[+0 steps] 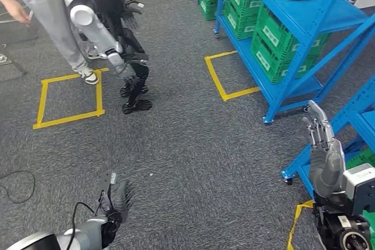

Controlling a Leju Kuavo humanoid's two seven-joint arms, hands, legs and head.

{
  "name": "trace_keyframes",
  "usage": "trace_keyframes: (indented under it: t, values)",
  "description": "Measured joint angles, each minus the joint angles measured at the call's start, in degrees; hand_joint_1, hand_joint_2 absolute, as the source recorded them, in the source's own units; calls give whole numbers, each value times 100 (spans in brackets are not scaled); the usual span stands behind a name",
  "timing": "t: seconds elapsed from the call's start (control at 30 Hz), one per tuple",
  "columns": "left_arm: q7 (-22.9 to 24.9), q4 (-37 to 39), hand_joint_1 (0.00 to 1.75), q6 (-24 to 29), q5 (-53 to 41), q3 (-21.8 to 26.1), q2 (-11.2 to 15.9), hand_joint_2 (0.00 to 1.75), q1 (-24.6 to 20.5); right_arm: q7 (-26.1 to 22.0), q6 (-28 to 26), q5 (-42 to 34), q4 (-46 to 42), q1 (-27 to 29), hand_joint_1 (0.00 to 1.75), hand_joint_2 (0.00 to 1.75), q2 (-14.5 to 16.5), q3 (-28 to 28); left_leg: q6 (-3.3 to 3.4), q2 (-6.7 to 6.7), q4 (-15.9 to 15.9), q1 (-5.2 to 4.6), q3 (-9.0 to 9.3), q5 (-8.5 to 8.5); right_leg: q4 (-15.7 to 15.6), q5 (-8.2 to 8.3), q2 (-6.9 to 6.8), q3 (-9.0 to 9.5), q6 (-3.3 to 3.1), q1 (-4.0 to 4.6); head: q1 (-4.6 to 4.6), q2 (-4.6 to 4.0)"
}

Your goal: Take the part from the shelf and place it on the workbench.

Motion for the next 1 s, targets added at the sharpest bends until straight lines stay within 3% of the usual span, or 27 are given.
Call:
trace_keyframes:
  t: [0.03,0.1,0.17,0.23,0.27,0.3,0.33,0.37,0.4,0.47,0.53,0.6,0.63,0.7,0.77,0.8,0.83,0.87,0.9,0.93,1.0]
  values:
    - [1,0,0,-1,0,0,3,0,-5,0,1,-1,3,-5,0,0,1,1,-20,47,5,-19,2,-5,-69,-17,-18,32,-30,20,-7,0]
    - [3,-1,0,-1,0,0,1,0,-16,0,2,-2,5,-7,0,0,2,1,-72,137,16,-22,9,-24,-85,11,112,24,-100,24,-22,0]
    - [3,-1,0,-1,0,0,-4,0,-31,-1,2,-2,9,-19,0,0,8,-1,-135,-8,215,6,-58,-186,-114,46,221,26,-166,9,-32,0]
    - [4,-1,0,0,2,0,-3,0,-34,-1,7,-3,16,-37,0,0,23,1,-172,-285,897,26,-365,-556,-128,72,327,15,-213,-3,-55,0]
    - [4,-1,0,0,2,0,-2,0,-23,-1,11,-4,24,-41,0,0,30,4,-177,-360,1342,26,-585,-739,-128,79,390,5,-227,-1,-66,0]
    - [4,-1,0,0,4,0,0,0,-7,1,16,-7,35,-41,0,0,37,9,-177,-389,1695,26,-771,-845,-127,84,460,-2,-234,3,-78,0]
    - [4,-1,0,0,7,0,1,0,7,2,19,-11,49,-40,0,0,38,13,-169,-400,1856,25,-875,-839,-127,87,533,-5,-238,6,-86,0]
    - [4,-1,0,0,9,0,1,0,16,3,20,-15,63,-39,0,0,38,16,-153,-406,1766,24,-861,-715,-126,91,605,-4,-238,9,-92,0]
    - [3,-1,0,0,13,0,2,0,17,3,21,-19,74,-39,0,0,39,16,-129,-429,1457,24,-736,-507,-125,94,674,0,-236,11,-97,0]
    - [3,-1,0,-1,17,0,11,0,4,1,28,-24,89,-45,0,0,42,17,-60,-626,589,25,-352,-91,-118,99,798,-3,-218,20,-101,0]
    - [2,-1,0,-1,17,0,26,0,-11,-2,40,-34,102,-54,0,0,44,19,-16,-792,93,20,-140,56,-109,109,910,-37,-170,12,-99,0]
    - [1,-1,0,3,15,0,28,0,-19,-4,51,-42,109,-58,0,0,45,22,5,-747,27,3,-119,50,-121,129,1015,-70,-102,-16,-102,0]
    - [1,-2,0,4,11,0,19,0,-26,-5,55,-44,109,-54,0,0,44,22,26,-685,-3,13,-102,63,-106,116,1011,-93,-70,-21,-105,0]
    - [1,-5,0,7,3,0,-2,0,-39,-9,61,-46,110,-64,0,0,43,20,75,-558,-63,45,-62,89,195,-74,793,-248,-21,-8,-69,0]
    - [7,-7,0,8,-1,0,-16,0,-36,-11,67,-49,114,-72,0,0,46,27,104,-438,-83,51,-41,90,935,-451,499,-592,20,-12,-23,0]
    - [10,-7,0,9,-2,0,-17,0,-29,-10,69,-50,120,-65,0,0,49,33,108,-374,-80,45,-40,85,1347,-615,431,-783,40,-23,-12,0]
    - [13,-6,0,10,-2,0,-20,0,-23,-10,72,-51,127,-52,0,0,51,38,107,-314,-77,41,-39,78,1606,-685,406,-904,56,-34,-9,0]
    - [15,-5,0,11,-2,0,-23,0,-21,-9,72,-51,135,-41,0,0,51,42,101,-252,-72,40,-36,68,1673,-658,391,-932,67,-41,-6,0]
    - [15,-5,0,13,-2,0,-28,0,-21,-9,73,-52,141,-34,0,0,51,41,89,-195,-66,40,-28,54,1465,-511,370,-822,70,-45,-3,0]
    - [16,-6,0,14,-2,0,-35,0,-24,-10,73,-52,144,-32,0,0,51,41,70,-144,-55,40,-13,35,1060,-297,313,-609,68,-46,-2,0]
    - [16,-6,0,15,-3,0,-42,0,-33,-10,75,-52,146,-39,0,0,51,41,18,-55,-20,17,12,-12,248,-30,104,-171,46,-16,4,0]
